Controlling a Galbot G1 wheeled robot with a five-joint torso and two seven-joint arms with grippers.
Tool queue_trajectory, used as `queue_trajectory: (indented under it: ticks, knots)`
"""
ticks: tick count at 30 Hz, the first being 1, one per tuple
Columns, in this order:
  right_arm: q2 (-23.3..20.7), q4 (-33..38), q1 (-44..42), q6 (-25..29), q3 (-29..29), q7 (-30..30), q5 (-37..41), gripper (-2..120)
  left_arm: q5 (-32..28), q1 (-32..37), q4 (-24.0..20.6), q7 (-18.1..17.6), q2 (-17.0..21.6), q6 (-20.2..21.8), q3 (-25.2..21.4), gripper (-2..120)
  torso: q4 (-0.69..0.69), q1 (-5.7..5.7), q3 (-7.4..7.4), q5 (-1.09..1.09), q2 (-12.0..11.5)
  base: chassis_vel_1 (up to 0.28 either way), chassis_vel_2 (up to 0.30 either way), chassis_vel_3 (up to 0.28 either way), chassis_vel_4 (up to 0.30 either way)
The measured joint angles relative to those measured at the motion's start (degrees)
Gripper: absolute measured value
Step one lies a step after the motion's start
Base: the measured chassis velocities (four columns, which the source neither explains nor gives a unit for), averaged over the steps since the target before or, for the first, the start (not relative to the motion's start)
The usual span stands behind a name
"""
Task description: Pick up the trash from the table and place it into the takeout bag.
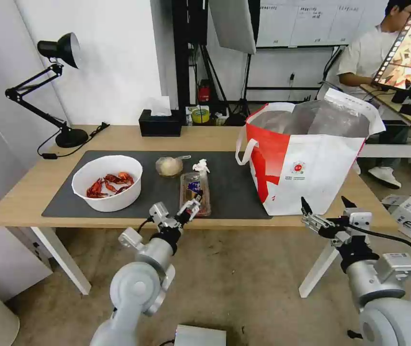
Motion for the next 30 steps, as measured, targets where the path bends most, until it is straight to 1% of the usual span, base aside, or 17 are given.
queue_trajectory:
  ticks: [4, 7, 8, 9, 11, 15, 17, 18, 19, 22, 23, 26, 27, 30]
  knots:
    - [-0.7, -0.1, 0.3, 0.0, 0.0, 0.1, 0.7, 100, 0.0, -0.3, 0.6, 0.0, -0.4, 0.0, 0.3, 97, 0.00, 0.00, 0.00, 0.00, 0.0, 0.000, 0.000, 0.000, 0.000]
    - [-2.2, -0.3, 1.1, 0.0, 0.0, 0.4, 2.6, 100, 0.3, -0.4, 1.0, 0.0, -0.8, 0.0, 0.8, 91, 0.00, 0.00, 0.00, 0.00, 0.0, 0.000, 0.000, 0.000, 0.000]
    - [-2.2, -0.3, 1.1, 0.0, 0.0, 0.4, 2.6, 100, 0.3, -0.4, 1.0, 0.0, -0.8, 0.0, 0.8, 91, 0.00, 0.00, 0.00, 0.00, 0.0, 0.000, 0.000, 0.000, 0.000]
    - [-3.1, -0.5, 1.7, 0.0, -0.2, 0.8, 3.8, 99, 0.7, -0.5, 1.3, 0.0, -0.9, 0.0, 1.0, 83, 0.00, 0.00, 0.00, 0.00, 0.0, 0.000, 0.000, 0.000, 0.000]
    - [-4.3, -0.8, 2.5, 0.0, -0.3, 1.3, 5.7, 98, 1.2, -1.2, 2.1, 0.0, -0.7, -0.1, 1.5, 74, 0.00, 0.00, 0.00, 0.00, 0.0, 0.000, 0.000, 0.000, 0.000]
    - [-5.4, -1.2, 3.3, -0.1, -1.2, 1.7, 7.9, 97, 1.3, -1.8, 2.7, 0.0, -0.5, -0.2, 1.8, 72, -0.01, 0.00, 0.00, 0.00, 0.0, 0.000, 0.000, 0.000, 0.000]
    - [-6.4, -1.6, 4.3, -0.1, -2.7, 2.4, 10.4, 97, 1.6, -2.0, 3.1, 0.0, -0.1, -0.5, 1.8, 71, 0.00, 0.00, 0.00, 0.00, 0.0, 0.000, 0.000, 0.000, 0.000]
    - [-6.9, -1.8, 4.8, -0.2, -3.5, 2.8, 11.8, 97, 1.8, -2.1, 3.3, 0.0, 0.2, -0.6, 1.8, 69, 0.00, 0.00, 0.00, 0.00, 0.0, 0.000, 0.000, 0.000, 0.000]
    - [-6.9, -1.8, 4.8, -0.2, -3.5, 2.8, 11.8, 97, 1.8, -2.1, 3.3, 0.0, 0.2, -0.6, 1.8, 69, 0.00, 0.00, 0.00, 0.00, 0.0, 0.000, 0.000, 0.000, 0.000]
    - [-8.3, -2.4, 6.2, -0.4, -5.8, 4.2, 16.7, 97, 2.7, -2.1, 3.8, 0.1, 1.0, -1.2, 1.7, 61, 0.00, 0.00, 0.00, 0.00, 0.0, 0.000, 0.000, 0.000, 0.000]
    - [-8.3, -2.4, 6.2, -0.4, -5.8, 4.2, 16.7, 97, 2.7, -2.1, 3.8, 0.1, 1.0, -1.2, 1.7, 61, 0.00, 0.00, 0.00, 0.00, 0.0, 0.000, 0.000, 0.000, 0.000]
    - [-9.9, -2.9, 8.1, -2.1, -8.2, 6.3, 21.6, 97, 2.8, -2.0, 4.2, 0.2, 1.6, -1.4, 1.6, 59, 0.00, 0.00, 0.00, 0.00, 0.0, 0.000, 0.000, 0.000, 0.000]
    - [-9.9, -2.9, 8.1, -2.1, -8.2, 6.3, 21.6, 97, 2.8, -2.0, 4.2, 0.2, 1.6, -1.4, 1.6, 59, 0.00, 0.00, 0.00, 0.00, 0.0, 0.000, 0.000, 0.000, 0.000]
    - [-12.1, -4.0, 10.5, -3.0, -10.6, 8.5, 26.2, 97, 2.8, -2.0, 4.4, 0.3, 1.8, -1.4, 1.5, 59, 0.00, 0.00, 0.00, 0.00, 0.0, 0.000, 0.000, 0.000, 0.000]
